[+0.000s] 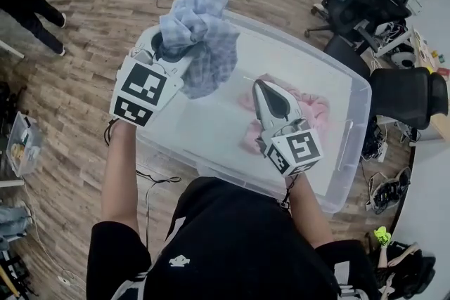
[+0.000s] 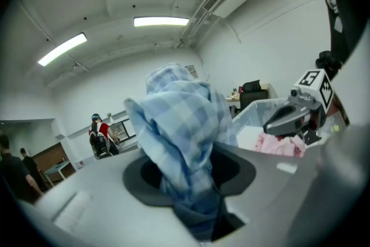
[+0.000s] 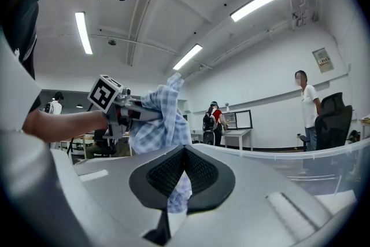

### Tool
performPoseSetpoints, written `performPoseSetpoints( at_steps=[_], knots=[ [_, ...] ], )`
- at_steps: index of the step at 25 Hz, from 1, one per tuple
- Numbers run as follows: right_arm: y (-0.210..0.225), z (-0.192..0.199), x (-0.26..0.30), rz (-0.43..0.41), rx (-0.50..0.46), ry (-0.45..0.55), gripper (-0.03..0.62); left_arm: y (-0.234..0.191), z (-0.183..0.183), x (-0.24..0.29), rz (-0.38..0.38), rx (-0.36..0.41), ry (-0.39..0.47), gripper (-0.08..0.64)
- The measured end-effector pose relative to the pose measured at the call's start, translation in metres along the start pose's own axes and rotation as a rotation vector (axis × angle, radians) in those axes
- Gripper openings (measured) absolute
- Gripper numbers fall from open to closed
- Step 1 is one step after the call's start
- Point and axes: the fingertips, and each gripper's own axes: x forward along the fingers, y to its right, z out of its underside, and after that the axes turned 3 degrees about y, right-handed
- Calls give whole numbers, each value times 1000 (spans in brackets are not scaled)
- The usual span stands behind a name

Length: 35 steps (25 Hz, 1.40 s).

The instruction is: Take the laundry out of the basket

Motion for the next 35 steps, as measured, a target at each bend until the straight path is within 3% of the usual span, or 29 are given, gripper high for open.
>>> performPoseSetpoints(
  at_steps=[4,8,14,21,26,35],
  knots=[
    [5,10,-18,-41,-10,6,0,0,-34,-26,-106,39,61,163],
    [-21,7,9,-88,-19,-6,0,-52,-39,-68,-213,58,78,163],
    [-62,0,37,-159,-32,-11,0,-102,-17,-130,-344,40,54,163],
    [-101,4,58,-244,-37,-22,0,-126,23,-191,-470,1,-7,163],
    [-130,4,71,-300,-36,-30,0,-130,52,-217,-508,-28,-49,164],
    [-151,13,85,-348,-48,-70,0,-106,145,-200,-486,-139,-155,167]
  ],
)
